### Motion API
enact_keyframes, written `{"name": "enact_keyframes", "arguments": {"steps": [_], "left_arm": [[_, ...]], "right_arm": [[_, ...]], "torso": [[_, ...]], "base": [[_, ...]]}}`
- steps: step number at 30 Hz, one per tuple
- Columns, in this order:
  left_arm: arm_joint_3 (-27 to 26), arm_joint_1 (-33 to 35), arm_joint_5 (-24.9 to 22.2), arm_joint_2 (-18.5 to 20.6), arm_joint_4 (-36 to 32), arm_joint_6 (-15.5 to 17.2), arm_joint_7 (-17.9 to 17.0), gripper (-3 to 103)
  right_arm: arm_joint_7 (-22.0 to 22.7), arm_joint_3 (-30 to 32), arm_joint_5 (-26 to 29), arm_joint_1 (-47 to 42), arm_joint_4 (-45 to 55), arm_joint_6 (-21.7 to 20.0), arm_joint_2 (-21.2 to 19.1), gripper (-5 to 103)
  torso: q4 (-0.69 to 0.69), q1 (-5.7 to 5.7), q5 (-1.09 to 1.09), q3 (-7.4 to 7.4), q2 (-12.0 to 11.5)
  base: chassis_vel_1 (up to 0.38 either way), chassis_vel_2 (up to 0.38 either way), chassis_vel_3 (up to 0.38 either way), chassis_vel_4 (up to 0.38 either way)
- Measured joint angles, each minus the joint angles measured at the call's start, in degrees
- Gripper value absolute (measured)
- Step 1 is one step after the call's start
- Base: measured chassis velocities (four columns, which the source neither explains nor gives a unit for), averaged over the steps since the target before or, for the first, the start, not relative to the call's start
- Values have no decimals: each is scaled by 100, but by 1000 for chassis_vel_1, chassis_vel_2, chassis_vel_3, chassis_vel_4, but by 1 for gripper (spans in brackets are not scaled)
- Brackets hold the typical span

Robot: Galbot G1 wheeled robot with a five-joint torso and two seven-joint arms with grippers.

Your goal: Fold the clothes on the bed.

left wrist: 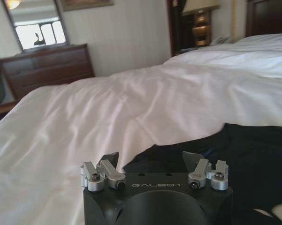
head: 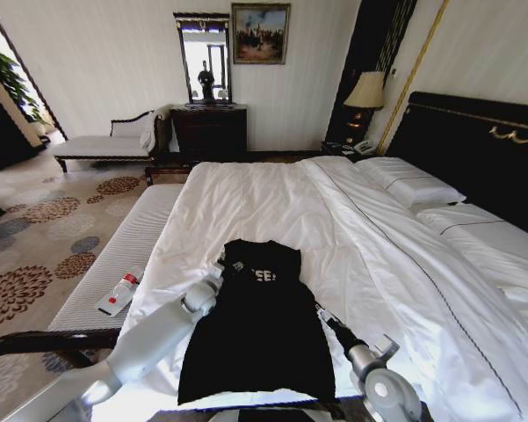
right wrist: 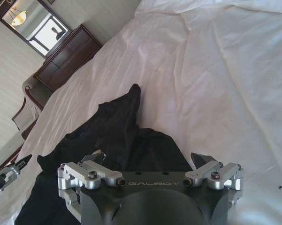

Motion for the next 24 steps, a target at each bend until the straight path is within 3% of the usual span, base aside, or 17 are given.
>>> {"name": "enact_keyframes", "arguments": {"steps": [2,3,9,15,24], "left_arm": [[-105,-94,-142,-112,306,5,3,82],[-254,-226,-359,-276,740,24,5,92],[-595,-477,-655,-796,1751,42,125,102],[-702,-498,-1078,-1137,1988,-14,366,97],[-898,-652,-1314,-1579,2456,-81,609,96]], "right_arm": [[0,8,-1,-12,9,0,0,100],[-1,43,1,-40,31,1,-6,100],[-4,127,14,-92,58,2,-34,100],[5,128,15,-84,93,1,-25,100],[14,192,34,-103,108,-2,-58,100]], "torso": [[-1,0,0,0,0],[-1,0,0,0,0],[-1,0,0,1,0],[-1,0,1,0,0],[0,0,2,0,0]], "base": [[0,0,0,0],[0,0,0,0],[0,0,0,0],[0,0,0,0],[0,0,0,0]]}}
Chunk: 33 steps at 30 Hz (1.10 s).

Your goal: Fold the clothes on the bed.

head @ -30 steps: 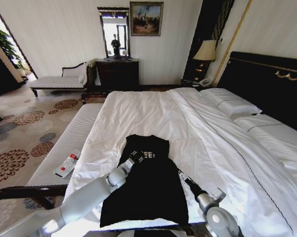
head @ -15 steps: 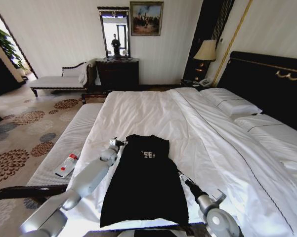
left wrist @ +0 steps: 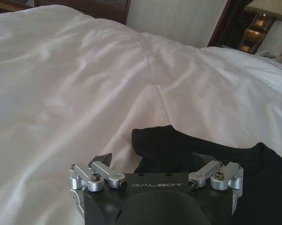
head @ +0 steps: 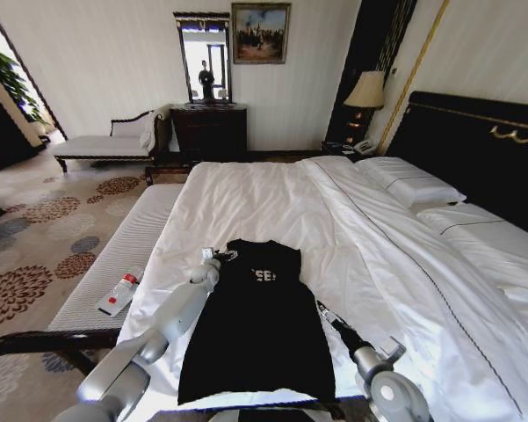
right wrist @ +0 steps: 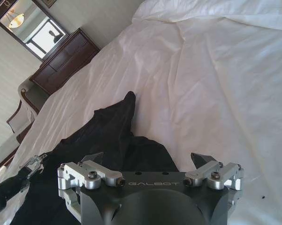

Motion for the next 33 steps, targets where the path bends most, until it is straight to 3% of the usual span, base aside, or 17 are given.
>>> {"name": "enact_keyframes", "arguments": {"steps": [10,22,24,26,30,32,33], "left_arm": [[-62,-234,197,-403,515,-97,137,93],[-87,-298,225,-261,653,-140,179,91],[-79,-309,255,-270,729,-159,210,85],[-77,-315,273,-280,768,-172,234,85],[-104,-352,354,-328,876,-206,317,67],[-112,-357,368,-331,886,-218,324,67],[-119,-360,372,-331,886,-229,326,61]], "right_arm": [[4,123,43,-69,26,-3,-13,100],[10,84,46,-27,31,-6,-11,100],[14,109,63,-38,51,-9,-18,100],[14,133,75,-51,57,-9,-24,100],[14,211,112,-103,82,-10,-39,100],[14,213,113,-107,88,-10,-39,100],[13,213,114,-108,96,-10,-36,100]], "torso": [[-1,0,-1,0,0],[0,0,-2,0,0],[1,0,-2,0,0],[0,0,-2,0,0],[-1,0,-2,0,0],[-1,0,-2,0,0],[0,0,-2,-1,0]], "base": [[0,0,0,0],[0,0,0,0],[0,0,0,0],[0,0,0,0],[0,0,0,0],[0,0,0,0],[0,0,0,0]]}}
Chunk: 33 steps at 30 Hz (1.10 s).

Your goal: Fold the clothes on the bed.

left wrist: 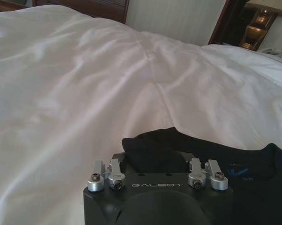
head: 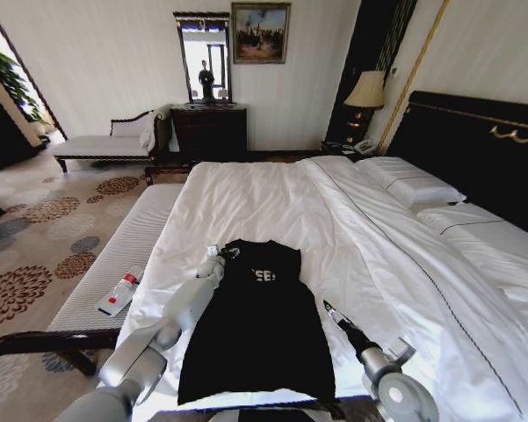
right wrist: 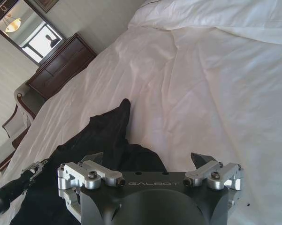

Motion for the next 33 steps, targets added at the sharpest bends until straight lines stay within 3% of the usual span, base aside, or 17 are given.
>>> {"name": "enact_keyframes", "arguments": {"steps": [2,6,8,9,12,15,22,27,32,33], "left_arm": [[-4,0,0,10,-15,-5,0,56],[-4,3,-28,50,-57,-3,-15,35],[-4,4,-30,50,-52,-2,-15,35],[-9,12,-36,55,-38,-1,-16,24],[-13,25,-40,65,-38,2,-16,19],[-26,26,-41,70,-39,5,-16,3],[-32,18,-59,162,-130,9,-31,1],[-29,84,-162,432,-471,32,-111,1],[58,176,-253,883,-839,66,-162,1],[58,176,-253,883,-839,66,-162,1]], "right_arm": [[0,-10,0,2,4,0,8,100],[3,-45,-2,16,31,-3,18,100],[4,-45,-1,16,34,-4,16,100],[5,-34,5,15,46,-6,6,100],[7,-9,15,3,48,-7,-10,100],[7,19,34,-10,48,-7,-34,100],[7,31,58,9,52,-8,-76,100],[37,35,175,238,-39,-35,-281,100],[181,-331,411,1261,-718,-314,-1097,100],[181,-331,411,1261,-718,-314,-1097,100]], "torso": [[0,0,0,0,0],[1,0,0,0,0],[1,0,0,0,0],[0,0,0,0,0],[0,0,0,0,0],[0,0,0,0,0],[-1,0,0,0,0],[-3,0,-1,0,0],[3,0,0,0,0],[3,0,0,0,0]], "base": [[0,0,0,0],[0,0,0,0],[0,0,0,0],[0,0,0,0],[0,0,0,0],[0,0,0,0],[0,0,0,0],[0,0,0,0],[0,0,0,0],[0,0,0,0]]}}
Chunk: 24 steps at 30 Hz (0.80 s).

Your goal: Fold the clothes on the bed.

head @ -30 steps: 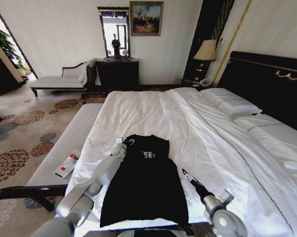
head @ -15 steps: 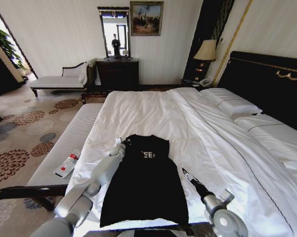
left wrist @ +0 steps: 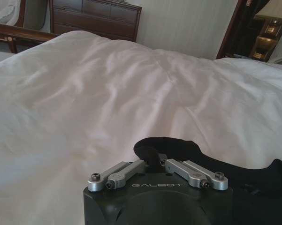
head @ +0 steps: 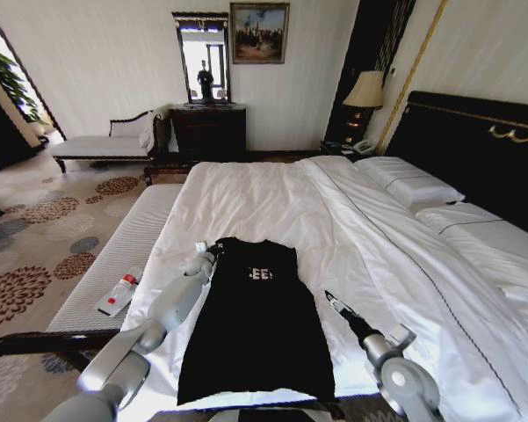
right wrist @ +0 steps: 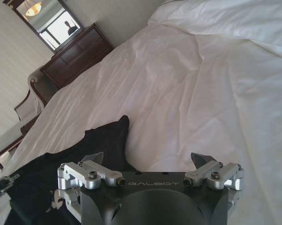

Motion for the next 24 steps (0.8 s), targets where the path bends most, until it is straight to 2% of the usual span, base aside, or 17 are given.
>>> {"name": "enact_keyframes", "arguments": {"steps": [1,3,5,6,9,12,13,15,16,17,24], "left_arm": [[33,16,-9,65,-43,5,-11,1],[65,30,-5,68,-50,6,-26,1],[73,35,0,57,-50,5,-31,1],[106,54,27,1,-42,3,-58,1],[159,100,89,-90,-42,-13,-105,1],[212,127,101,-135,-66,-23,-163,1],[383,86,90,-181,-60,-48,-188,1],[483,3,68,-226,23,-72,-188,1],[483,3,68,-226,23,-72,-188,1],[540,-29,41,-229,40,-76,-188,1],[573,-21,6,-208,-16,-85,-207,1]], "right_arm": [[-38,-261,171,518,-450,-19,-423,100],[-155,-638,420,1229,-1086,-27,-781,100],[-206,-783,501,1506,-1343,-29,-881,100],[-380,-1146,671,2170,-1973,-28,-1038,100],[-595,-1774,859,3086,-3031,-21,-1084,100],[-830,-2188,881,3713,-3781,13,-972,100],[-1472,-2525,665,4579,-4910,72,-663,100],[-1870,-2637,407,4975,-5565,134,-427,100],[-1870,-2637,407,4975,-5565,134,-427,100],[-2102,-2684,243,5233,-5978,154,-231,100],[-2634,-2731,-289,5578,-6773,223,320,100]], "torso": [[0,0,1,0,0],[-3,0,0,0,0],[-2,0,3,1,0],[-2,1,2,1,0],[-2,2,1,2,-1],[-4,2,3,2,-1],[-1,1,-1,1,-1],[-1,2,2,1,-1],[-1,2,2,1,-1],[-5,2,-3,1,-1],[-3,1,0,0,-1]], "base": [[0,0,0,0],[0,0,0,0],[0,0,0,0],[0,0,0,0],[0,0,0,0],[0,0,0,0],[0,0,0,0],[0,0,0,0],[0,0,0,0],[0,0,0,0],[0,0,0,0]]}}
